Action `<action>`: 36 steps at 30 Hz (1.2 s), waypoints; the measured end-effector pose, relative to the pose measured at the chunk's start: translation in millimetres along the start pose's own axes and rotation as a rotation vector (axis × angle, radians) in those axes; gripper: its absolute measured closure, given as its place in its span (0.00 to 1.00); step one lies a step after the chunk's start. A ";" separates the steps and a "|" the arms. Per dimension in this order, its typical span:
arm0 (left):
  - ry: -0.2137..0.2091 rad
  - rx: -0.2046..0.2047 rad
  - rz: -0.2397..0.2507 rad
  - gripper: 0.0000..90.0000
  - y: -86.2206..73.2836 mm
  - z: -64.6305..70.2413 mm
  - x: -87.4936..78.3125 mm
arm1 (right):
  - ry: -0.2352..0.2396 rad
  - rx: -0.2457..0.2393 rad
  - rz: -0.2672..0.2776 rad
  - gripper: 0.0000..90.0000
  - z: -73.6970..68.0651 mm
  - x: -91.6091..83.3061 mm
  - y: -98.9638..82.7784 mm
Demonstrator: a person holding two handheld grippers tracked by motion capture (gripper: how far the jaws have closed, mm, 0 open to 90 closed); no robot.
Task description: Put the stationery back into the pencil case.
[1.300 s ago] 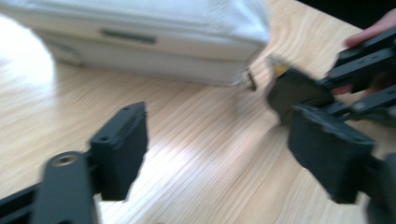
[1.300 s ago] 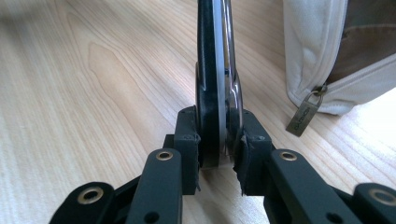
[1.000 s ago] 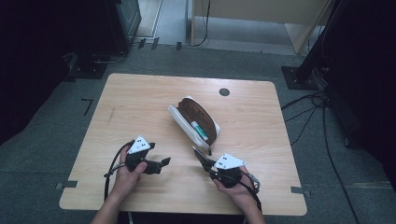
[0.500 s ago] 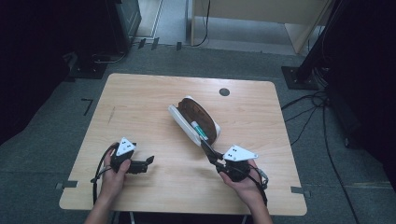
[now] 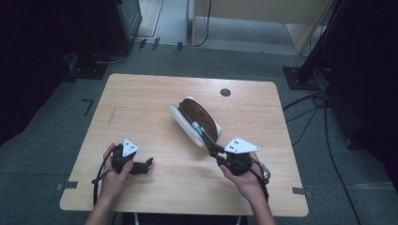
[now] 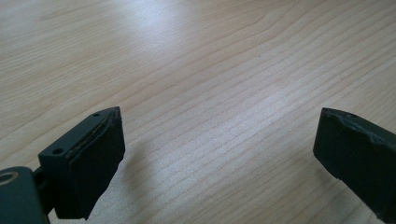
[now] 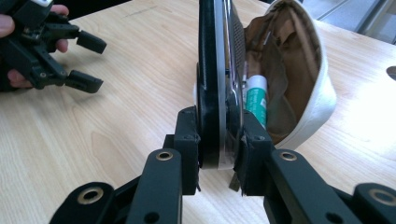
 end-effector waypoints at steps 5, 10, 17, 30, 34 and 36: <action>0.012 0.009 -0.026 0.03 -1.2 -0.8 1.4 | -0.009 0.022 0.008 0.82 6.8 -2.0 13.5; 0.008 0.009 -0.037 0.02 -1.6 -0.9 2.8 | -0.008 0.056 0.043 0.82 11.5 -0.8 27.3; -0.030 -0.017 -0.043 0.02 -2.6 -0.1 3.6 | -0.021 0.080 0.039 0.82 18.9 7.2 35.4; -0.052 -0.015 -0.042 0.02 -2.5 0.9 4.0 | -0.047 0.139 -0.020 0.82 29.1 35.5 45.3; -0.054 -0.014 -0.039 0.02 -2.3 1.5 4.1 | -0.070 0.136 -0.059 0.82 30.3 50.5 42.2; -0.055 -0.009 -0.038 0.02 -2.3 1.6 3.9 | -0.079 0.133 -0.078 0.82 30.7 57.7 39.9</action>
Point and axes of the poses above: each handheld gripper's, and its own axes: x roughly forward along the jaws, y roughly out of its top, z roughly to its right, the point moved 7 cm from there along x, roughly forward along the jaws, and after that the axes turned 14 degrees about x, right-handed, at the moved point
